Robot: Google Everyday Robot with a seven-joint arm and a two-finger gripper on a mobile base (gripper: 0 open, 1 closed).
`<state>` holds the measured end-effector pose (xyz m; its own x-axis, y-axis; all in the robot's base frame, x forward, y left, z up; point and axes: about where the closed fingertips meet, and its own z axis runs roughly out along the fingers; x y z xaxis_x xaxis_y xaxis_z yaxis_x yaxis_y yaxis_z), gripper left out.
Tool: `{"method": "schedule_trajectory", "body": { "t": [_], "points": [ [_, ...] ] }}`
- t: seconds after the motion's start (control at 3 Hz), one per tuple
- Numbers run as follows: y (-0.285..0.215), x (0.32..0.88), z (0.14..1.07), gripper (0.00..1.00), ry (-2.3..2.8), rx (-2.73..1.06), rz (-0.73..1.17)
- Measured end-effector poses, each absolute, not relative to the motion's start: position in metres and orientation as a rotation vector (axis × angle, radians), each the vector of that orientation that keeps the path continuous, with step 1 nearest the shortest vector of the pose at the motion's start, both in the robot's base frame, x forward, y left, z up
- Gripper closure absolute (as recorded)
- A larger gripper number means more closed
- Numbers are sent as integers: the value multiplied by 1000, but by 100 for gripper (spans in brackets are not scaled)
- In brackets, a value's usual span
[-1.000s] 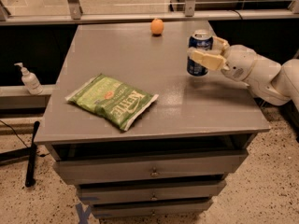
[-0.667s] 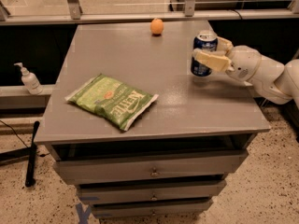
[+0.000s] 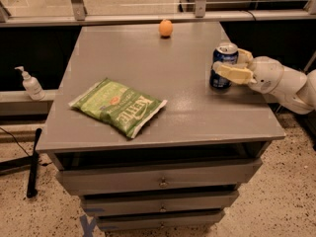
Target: Place pepsi can upright
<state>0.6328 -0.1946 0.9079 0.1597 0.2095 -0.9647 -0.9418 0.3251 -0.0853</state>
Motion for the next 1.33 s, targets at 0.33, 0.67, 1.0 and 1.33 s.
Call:
{"method": "schedule_trajectory", "body": {
  "t": [0.33, 0.67, 1.0, 1.33],
  "points": [
    [-195, 631, 899, 82, 1111, -915, 995],
    [-193, 629, 894, 59, 1132, -955, 996],
    [-192, 628, 892, 36, 1141, -972, 997],
    [-192, 628, 893, 12, 1141, -972, 997]
  ]
}}
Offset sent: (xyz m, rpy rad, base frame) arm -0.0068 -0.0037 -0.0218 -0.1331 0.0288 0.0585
